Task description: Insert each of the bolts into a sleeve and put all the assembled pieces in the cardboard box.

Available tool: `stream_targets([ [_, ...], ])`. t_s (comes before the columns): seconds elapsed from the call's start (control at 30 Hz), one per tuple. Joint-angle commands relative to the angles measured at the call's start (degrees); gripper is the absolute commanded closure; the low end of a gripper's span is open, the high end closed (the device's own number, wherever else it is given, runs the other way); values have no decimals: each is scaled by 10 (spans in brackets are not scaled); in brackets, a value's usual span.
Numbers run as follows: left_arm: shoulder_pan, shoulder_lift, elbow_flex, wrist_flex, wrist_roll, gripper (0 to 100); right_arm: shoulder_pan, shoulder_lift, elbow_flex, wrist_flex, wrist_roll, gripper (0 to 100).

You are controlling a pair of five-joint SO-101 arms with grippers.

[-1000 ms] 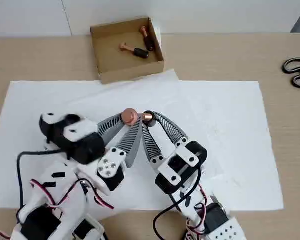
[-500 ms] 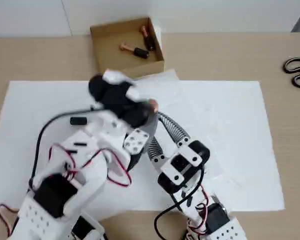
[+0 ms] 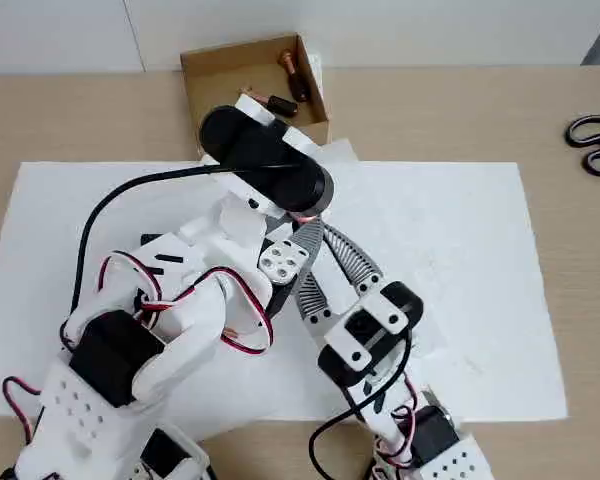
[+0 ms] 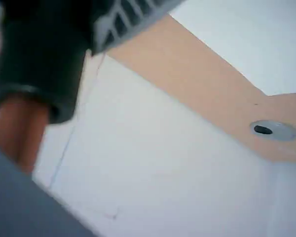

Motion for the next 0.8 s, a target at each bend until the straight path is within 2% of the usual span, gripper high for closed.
stream_targets([
  [0.0,2,2,-29,12,4,750,-2,-6,2,-6,5,994],
  [0.13,2,2,-29,14,31,674,-2,-6,2,-6,5,994],
  [0.3,-4,2,-29,13,31,673,-2,-6,2,-6,5,994],
  [0.53,-80,3,-27,13,30,672,-2,-6,2,-6,5,994],
  [0.77,-87,2,-39,0,17,672,-2,-6,2,-6,5,995],
])
